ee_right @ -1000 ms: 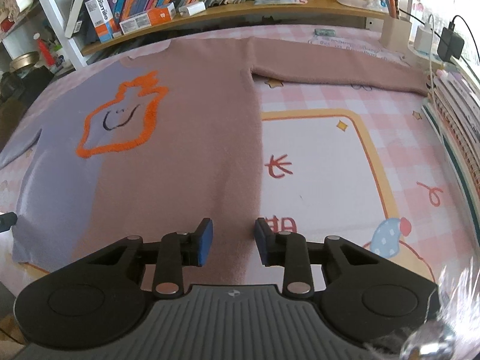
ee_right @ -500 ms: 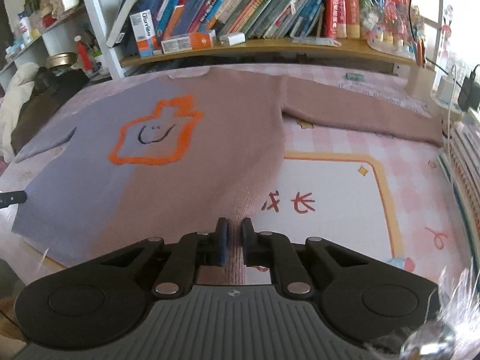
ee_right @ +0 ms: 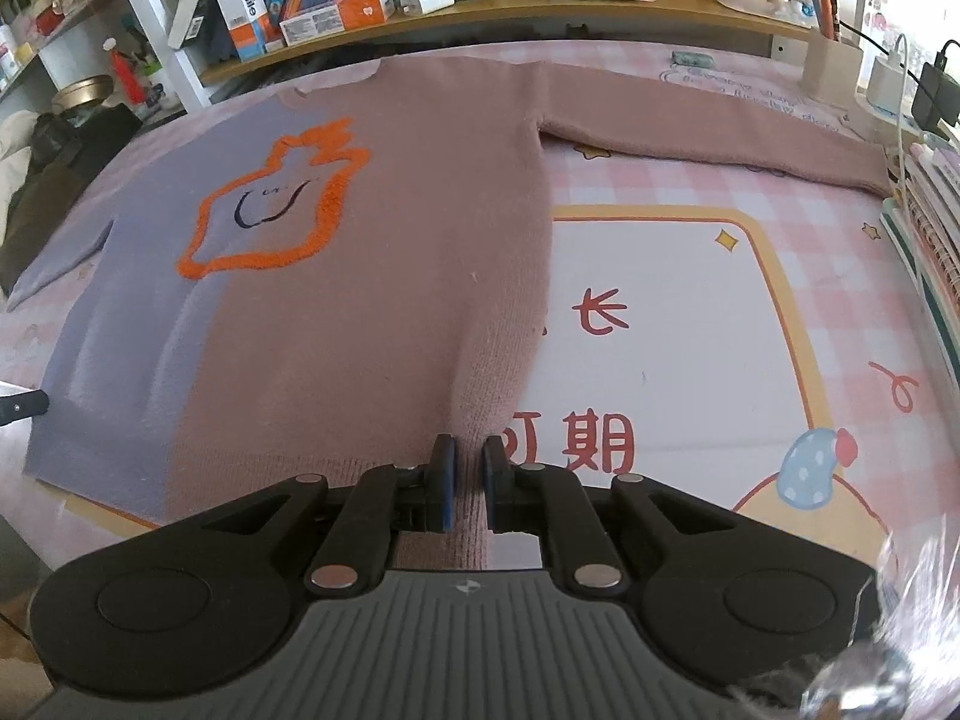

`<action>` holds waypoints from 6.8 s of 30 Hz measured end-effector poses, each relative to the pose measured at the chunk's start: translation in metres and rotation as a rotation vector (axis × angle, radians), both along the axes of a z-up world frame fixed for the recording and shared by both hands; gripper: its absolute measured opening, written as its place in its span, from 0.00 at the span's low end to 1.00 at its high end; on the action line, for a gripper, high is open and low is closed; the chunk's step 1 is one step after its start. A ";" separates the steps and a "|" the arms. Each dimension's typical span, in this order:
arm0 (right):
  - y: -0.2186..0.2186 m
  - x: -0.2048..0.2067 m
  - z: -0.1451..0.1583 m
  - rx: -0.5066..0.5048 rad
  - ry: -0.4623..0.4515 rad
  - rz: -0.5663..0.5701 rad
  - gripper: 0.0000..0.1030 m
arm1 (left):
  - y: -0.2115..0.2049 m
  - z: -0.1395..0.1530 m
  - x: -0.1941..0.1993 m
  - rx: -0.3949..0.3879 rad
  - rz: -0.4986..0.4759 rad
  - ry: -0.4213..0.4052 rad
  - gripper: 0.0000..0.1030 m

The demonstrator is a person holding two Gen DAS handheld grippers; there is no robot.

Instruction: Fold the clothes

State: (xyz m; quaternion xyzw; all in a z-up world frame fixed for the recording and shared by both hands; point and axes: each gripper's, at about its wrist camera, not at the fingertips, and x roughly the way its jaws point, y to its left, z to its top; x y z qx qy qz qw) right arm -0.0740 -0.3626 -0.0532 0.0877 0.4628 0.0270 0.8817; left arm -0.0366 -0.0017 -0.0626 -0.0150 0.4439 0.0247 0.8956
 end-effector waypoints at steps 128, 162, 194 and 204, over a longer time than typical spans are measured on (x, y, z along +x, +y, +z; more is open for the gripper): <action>0.165 0.027 0.048 -0.276 -0.085 -0.326 0.97 | 0.249 -0.002 0.153 -0.169 0.377 -0.144 0.45; 0.148 0.023 0.044 -0.246 -0.070 -0.357 0.98 | 0.239 -0.007 0.161 -0.157 0.393 -0.117 0.31; 0.149 0.026 0.037 -0.247 -0.021 -0.313 0.97 | 0.238 -0.010 0.155 -0.106 0.380 -0.152 0.29; 0.145 0.025 0.035 -0.233 -0.012 -0.325 0.97 | 0.239 -0.007 0.151 -0.157 0.384 -0.173 0.00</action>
